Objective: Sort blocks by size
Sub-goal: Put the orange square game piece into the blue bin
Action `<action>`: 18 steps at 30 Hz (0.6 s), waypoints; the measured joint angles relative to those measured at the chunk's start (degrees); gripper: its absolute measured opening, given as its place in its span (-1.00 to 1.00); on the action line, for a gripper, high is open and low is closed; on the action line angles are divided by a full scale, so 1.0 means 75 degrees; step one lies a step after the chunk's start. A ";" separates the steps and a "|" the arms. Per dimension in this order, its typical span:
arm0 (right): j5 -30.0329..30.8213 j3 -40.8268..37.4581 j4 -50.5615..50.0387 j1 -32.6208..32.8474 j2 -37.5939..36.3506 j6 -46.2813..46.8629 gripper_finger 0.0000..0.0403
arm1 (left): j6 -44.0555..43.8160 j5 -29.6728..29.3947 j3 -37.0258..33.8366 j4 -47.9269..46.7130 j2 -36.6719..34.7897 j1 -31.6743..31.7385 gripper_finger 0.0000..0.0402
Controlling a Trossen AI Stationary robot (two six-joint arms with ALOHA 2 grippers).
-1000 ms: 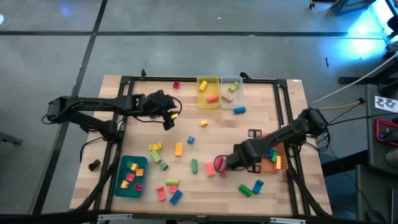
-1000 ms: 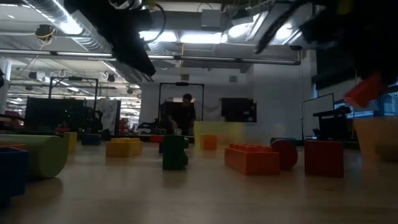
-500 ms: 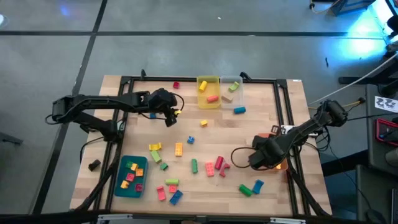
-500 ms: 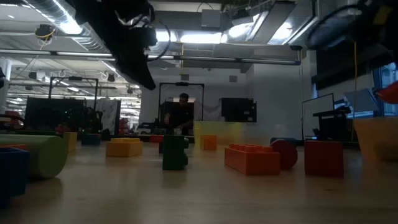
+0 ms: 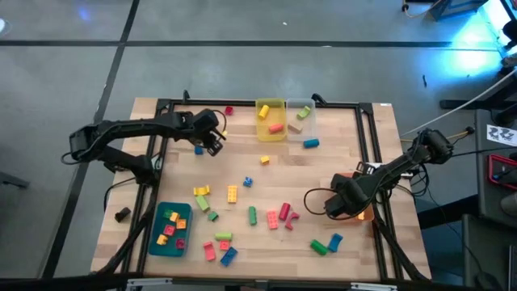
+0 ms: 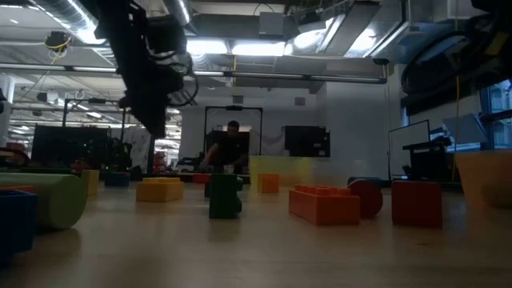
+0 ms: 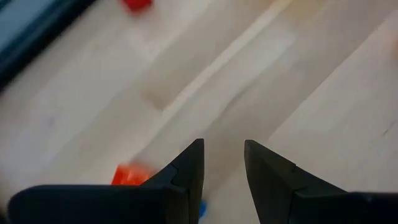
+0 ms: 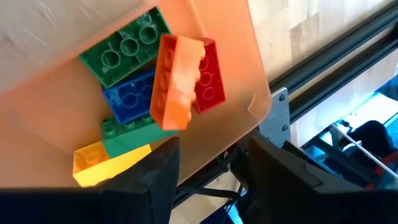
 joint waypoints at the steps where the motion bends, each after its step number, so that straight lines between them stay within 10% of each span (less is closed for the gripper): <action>1: 0.0035 0.0000 -0.0005 0.0000 0.0001 -0.0001 -0.04 | -0.0090 0.0001 0.0000 -0.0239 0.0000 0.0029 -0.50; 18: 0.0091 0.0000 0.0248 0.0000 0.0001 -0.0003 -0.03 | -0.1233 0.0002 0.0000 -0.0967 0.0029 0.0094 -0.50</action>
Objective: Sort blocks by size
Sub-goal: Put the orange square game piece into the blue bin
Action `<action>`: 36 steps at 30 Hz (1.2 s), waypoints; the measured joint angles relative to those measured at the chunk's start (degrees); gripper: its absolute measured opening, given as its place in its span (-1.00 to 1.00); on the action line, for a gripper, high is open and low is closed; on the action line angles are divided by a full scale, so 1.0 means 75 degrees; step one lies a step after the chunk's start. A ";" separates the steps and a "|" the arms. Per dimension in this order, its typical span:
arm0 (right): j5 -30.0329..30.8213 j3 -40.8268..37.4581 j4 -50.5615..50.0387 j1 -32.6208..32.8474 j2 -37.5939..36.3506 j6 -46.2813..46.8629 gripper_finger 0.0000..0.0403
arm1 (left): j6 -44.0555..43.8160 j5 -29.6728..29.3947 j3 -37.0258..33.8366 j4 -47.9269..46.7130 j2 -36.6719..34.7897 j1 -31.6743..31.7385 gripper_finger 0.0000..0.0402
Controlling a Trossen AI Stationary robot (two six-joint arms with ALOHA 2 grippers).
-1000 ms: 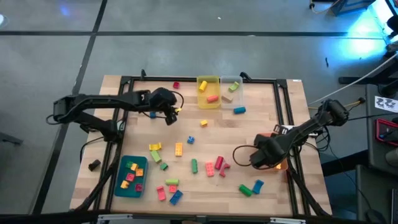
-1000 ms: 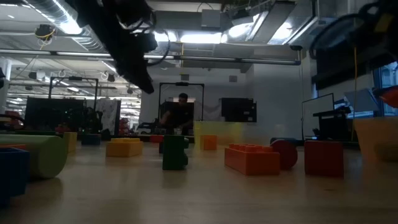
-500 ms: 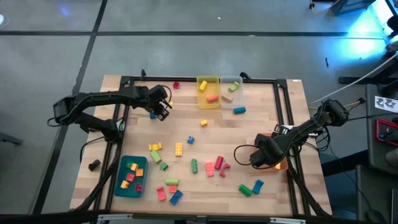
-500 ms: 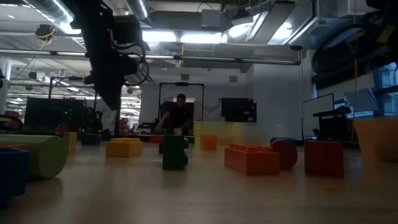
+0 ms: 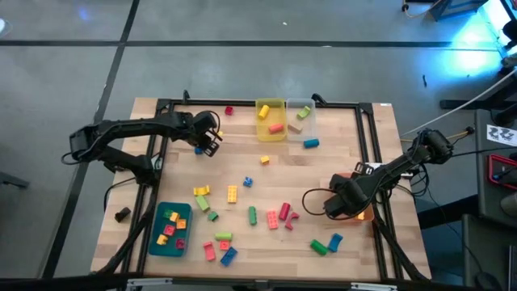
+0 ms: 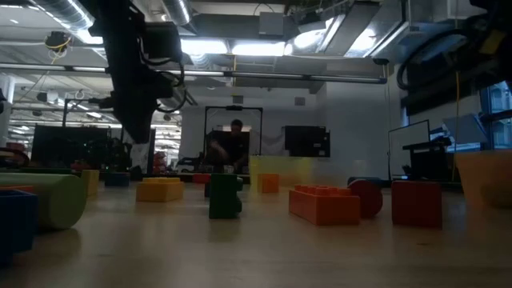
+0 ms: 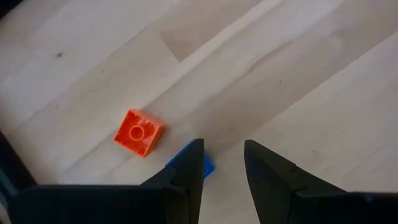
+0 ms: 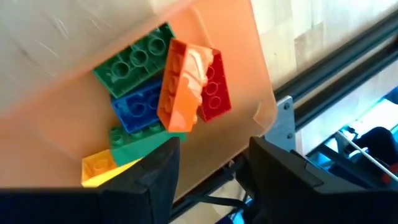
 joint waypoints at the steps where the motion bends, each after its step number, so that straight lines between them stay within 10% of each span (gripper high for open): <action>1: 0.0001 0.0000 0.0052 0.0000 0.0000 0.0000 -0.03 | -0.0047 -0.0002 0.0000 -0.0040 0.0025 0.0018 -0.50; 18: 0.0421 0.0003 0.0298 0.0000 0.0006 -0.0194 -0.03 | 0.0002 -0.0047 0.0003 -0.0049 0.1463 0.0998 0.05; 36: 0.1003 0.0003 0.0312 0.0000 0.0006 -0.0236 -0.03 | 0.1907 -0.0636 0.0003 0.0037 0.1460 0.1413 0.07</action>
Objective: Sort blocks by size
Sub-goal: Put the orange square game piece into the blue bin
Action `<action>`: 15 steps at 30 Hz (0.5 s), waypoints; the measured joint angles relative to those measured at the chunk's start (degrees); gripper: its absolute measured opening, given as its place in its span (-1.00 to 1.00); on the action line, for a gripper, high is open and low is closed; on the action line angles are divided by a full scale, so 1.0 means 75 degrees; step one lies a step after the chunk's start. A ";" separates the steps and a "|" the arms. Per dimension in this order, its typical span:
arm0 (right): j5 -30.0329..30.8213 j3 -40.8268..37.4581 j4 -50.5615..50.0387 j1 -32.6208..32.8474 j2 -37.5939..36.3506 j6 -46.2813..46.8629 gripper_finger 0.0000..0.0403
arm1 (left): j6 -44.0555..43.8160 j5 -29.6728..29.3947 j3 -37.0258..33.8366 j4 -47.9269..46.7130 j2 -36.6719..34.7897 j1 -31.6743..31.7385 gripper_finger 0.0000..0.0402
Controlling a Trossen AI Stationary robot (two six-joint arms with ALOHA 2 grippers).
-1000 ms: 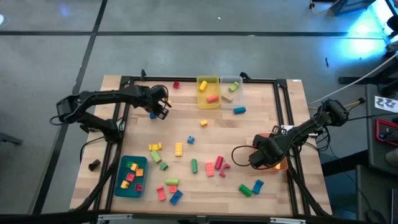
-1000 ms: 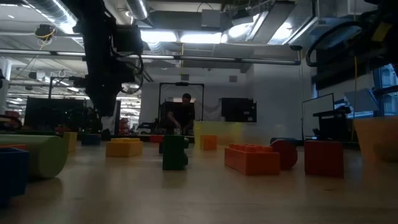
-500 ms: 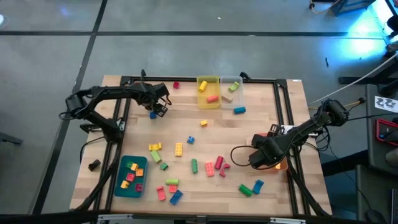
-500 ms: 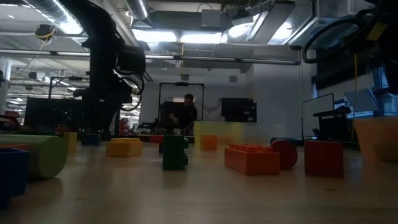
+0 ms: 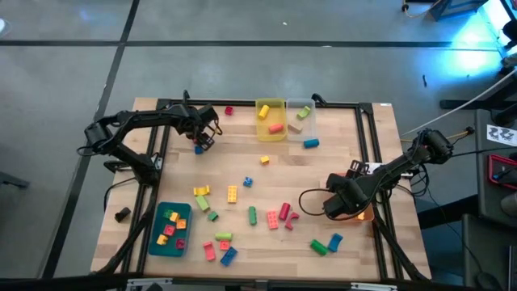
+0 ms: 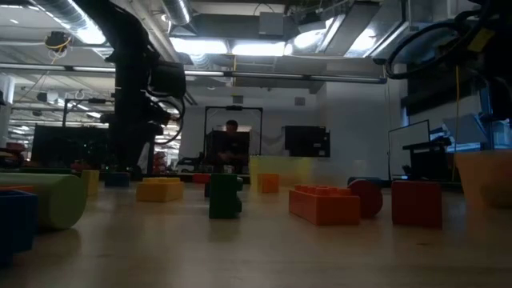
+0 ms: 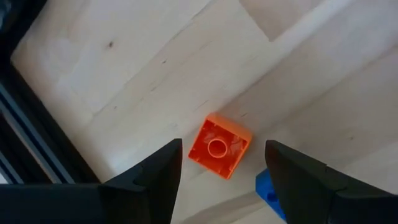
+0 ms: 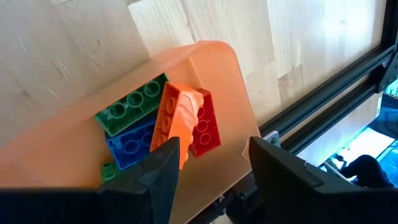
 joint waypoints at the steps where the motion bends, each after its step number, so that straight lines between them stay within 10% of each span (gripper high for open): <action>1: 0.0000 0.0000 0.0010 0.0000 0.0000 0.0000 -0.03 | 0.0213 -0.0002 0.0000 -0.0002 0.0000 0.0000 0.07; 15: 0.0000 0.0006 0.0421 0.0000 0.0000 0.0000 -0.03 | 0.2000 0.0177 -0.0378 -0.0047 -0.0003 0.0091 0.07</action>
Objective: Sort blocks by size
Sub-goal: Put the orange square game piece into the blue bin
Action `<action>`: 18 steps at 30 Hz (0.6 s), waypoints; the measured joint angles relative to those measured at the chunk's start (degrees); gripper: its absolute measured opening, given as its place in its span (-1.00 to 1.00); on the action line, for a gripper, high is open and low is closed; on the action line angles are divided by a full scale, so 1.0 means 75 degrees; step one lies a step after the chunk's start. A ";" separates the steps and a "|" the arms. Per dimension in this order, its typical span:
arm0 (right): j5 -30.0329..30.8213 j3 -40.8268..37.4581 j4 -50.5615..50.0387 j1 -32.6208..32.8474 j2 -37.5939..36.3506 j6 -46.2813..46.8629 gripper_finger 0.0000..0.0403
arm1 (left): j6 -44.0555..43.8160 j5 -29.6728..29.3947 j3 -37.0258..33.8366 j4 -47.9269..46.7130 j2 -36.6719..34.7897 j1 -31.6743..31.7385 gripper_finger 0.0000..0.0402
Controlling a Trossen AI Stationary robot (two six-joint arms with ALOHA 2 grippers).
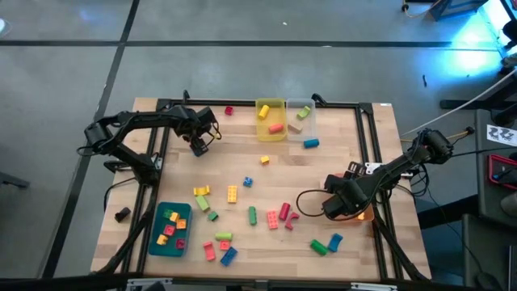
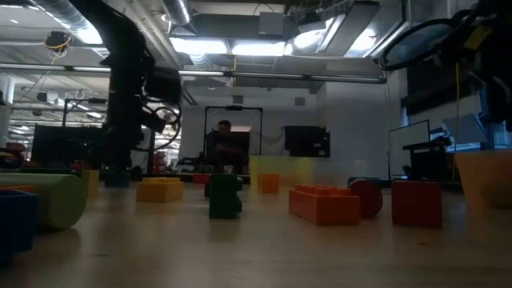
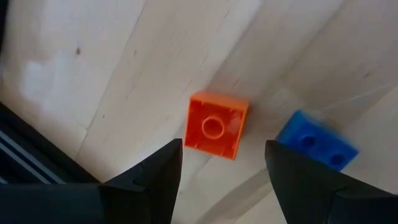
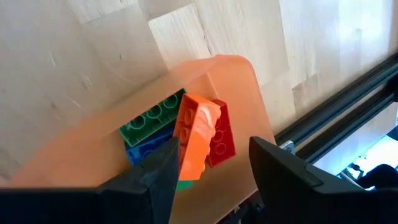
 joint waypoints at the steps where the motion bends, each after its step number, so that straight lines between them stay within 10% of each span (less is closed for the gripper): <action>1: 0.0000 0.0000 -0.0002 0.0000 0.0000 0.0000 -0.03 | 0.0053 -0.0014 -0.0048 0.0013 0.0000 0.0037 0.07; 18: 0.0292 0.0000 0.0048 0.0000 0.0000 -0.0005 -0.03 | 0.0271 0.0015 -0.0488 0.1153 0.0000 0.0534 0.02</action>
